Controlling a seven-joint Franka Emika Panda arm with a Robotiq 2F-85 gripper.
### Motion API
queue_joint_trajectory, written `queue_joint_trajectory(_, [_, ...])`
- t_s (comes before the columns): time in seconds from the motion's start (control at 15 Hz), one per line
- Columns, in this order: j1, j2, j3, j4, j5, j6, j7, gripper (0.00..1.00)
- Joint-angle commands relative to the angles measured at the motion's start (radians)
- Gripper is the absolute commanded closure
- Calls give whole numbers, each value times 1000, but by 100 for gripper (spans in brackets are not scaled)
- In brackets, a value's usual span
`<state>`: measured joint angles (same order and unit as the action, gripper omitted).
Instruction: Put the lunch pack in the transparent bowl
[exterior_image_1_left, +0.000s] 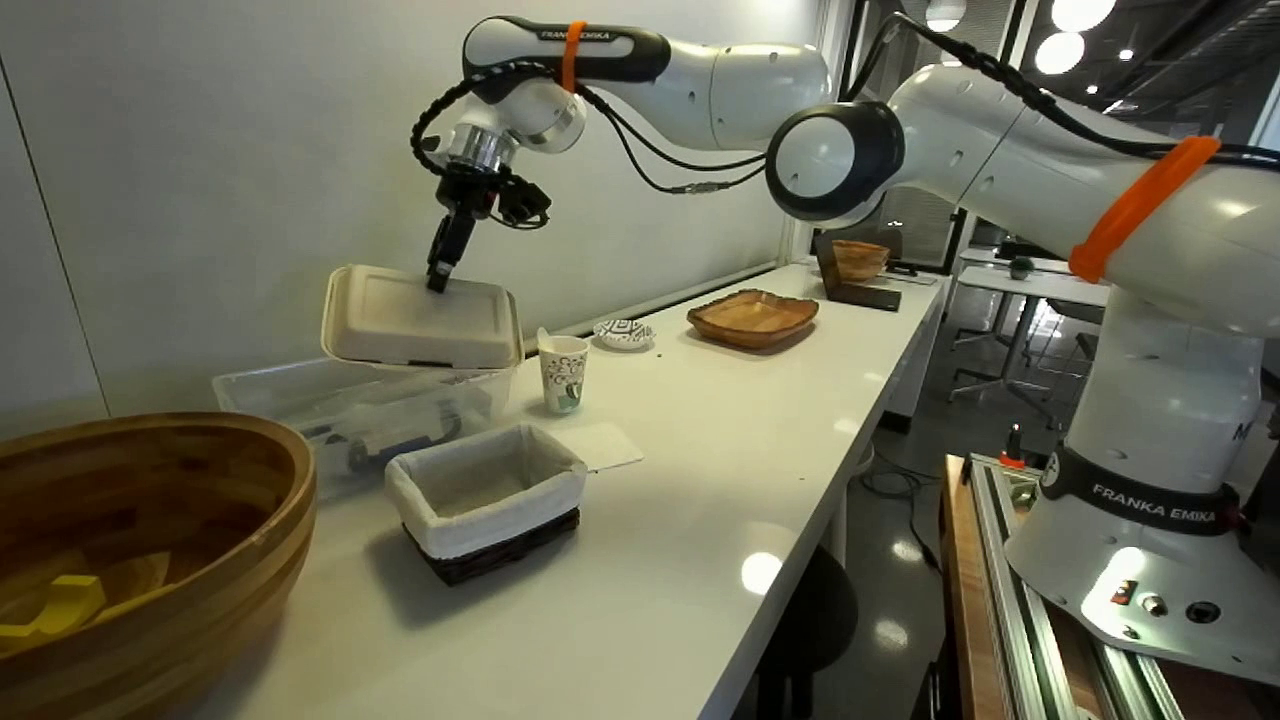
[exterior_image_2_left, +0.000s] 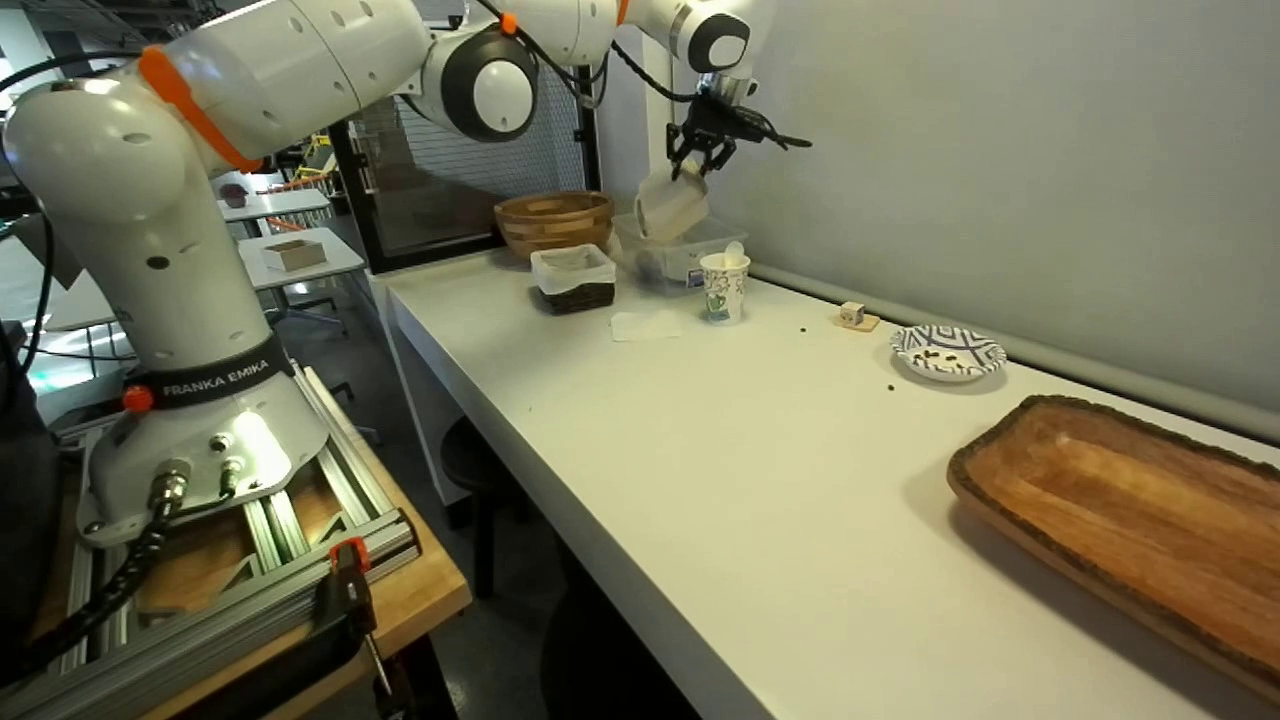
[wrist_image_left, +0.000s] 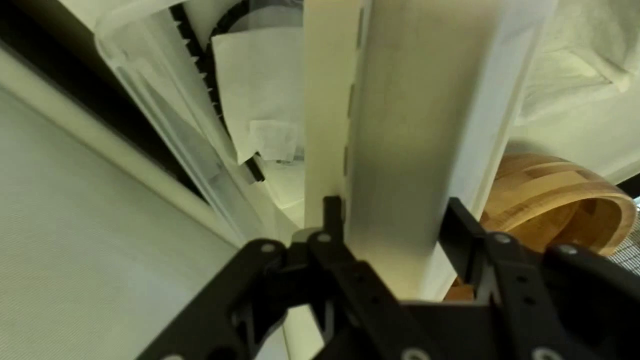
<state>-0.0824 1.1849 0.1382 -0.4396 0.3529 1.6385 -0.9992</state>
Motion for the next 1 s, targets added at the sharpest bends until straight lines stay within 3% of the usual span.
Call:
queue_joint_trajectory(0.0, [6,11,25,-1,-74,110,-52,74])
queue_joint_trajectory(0.27, [17,35,33,-9,-113,186,-105,74])
queue_joint_trajectory(0.47, [22,56,46,-2,-116,167,-122,74])
queue_joint_trajectory(0.53, [22,56,52,-1,-113,160,-122,70])
queue_joint_trajectory(0.6, [20,36,55,-11,-108,111,-80,24])
queue_joint_trajectory(0.67, [23,26,56,-7,-109,88,-55,23])
queue_joint_trajectory(0.93, [27,-60,26,-19,-147,-10,63,0])
